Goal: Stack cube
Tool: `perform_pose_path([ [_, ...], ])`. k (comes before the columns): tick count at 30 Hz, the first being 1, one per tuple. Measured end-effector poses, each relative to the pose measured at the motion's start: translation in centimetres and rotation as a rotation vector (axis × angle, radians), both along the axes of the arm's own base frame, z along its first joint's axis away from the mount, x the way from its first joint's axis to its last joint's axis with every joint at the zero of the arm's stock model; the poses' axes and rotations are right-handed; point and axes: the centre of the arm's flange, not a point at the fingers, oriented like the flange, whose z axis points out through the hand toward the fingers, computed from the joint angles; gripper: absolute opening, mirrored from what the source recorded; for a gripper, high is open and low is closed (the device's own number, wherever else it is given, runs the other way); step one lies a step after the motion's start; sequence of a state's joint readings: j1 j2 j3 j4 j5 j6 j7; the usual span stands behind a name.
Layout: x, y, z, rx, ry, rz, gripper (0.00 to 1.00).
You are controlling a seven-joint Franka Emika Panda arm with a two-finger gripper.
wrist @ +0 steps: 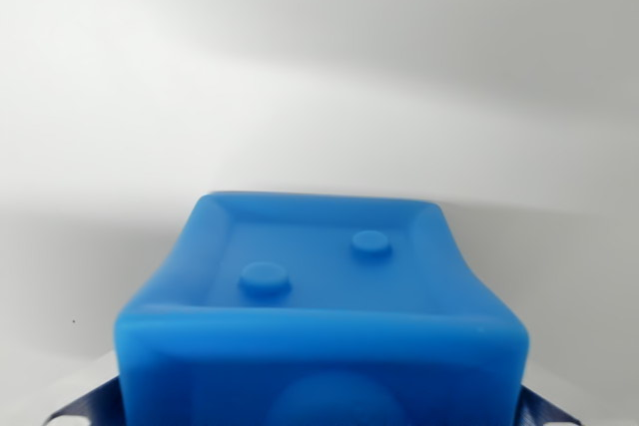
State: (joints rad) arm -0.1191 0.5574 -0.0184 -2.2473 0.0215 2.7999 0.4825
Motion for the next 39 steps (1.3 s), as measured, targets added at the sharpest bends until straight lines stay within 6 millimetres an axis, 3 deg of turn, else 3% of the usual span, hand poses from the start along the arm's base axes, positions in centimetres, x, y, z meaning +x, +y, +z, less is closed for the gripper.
perform_pose_path([
  [19,0.1,0.0,2.5,0.001,-0.004,0.000,0.00],
  [39,0.2,0.0,7.7,0.004,-0.008,-0.001,0.00],
])
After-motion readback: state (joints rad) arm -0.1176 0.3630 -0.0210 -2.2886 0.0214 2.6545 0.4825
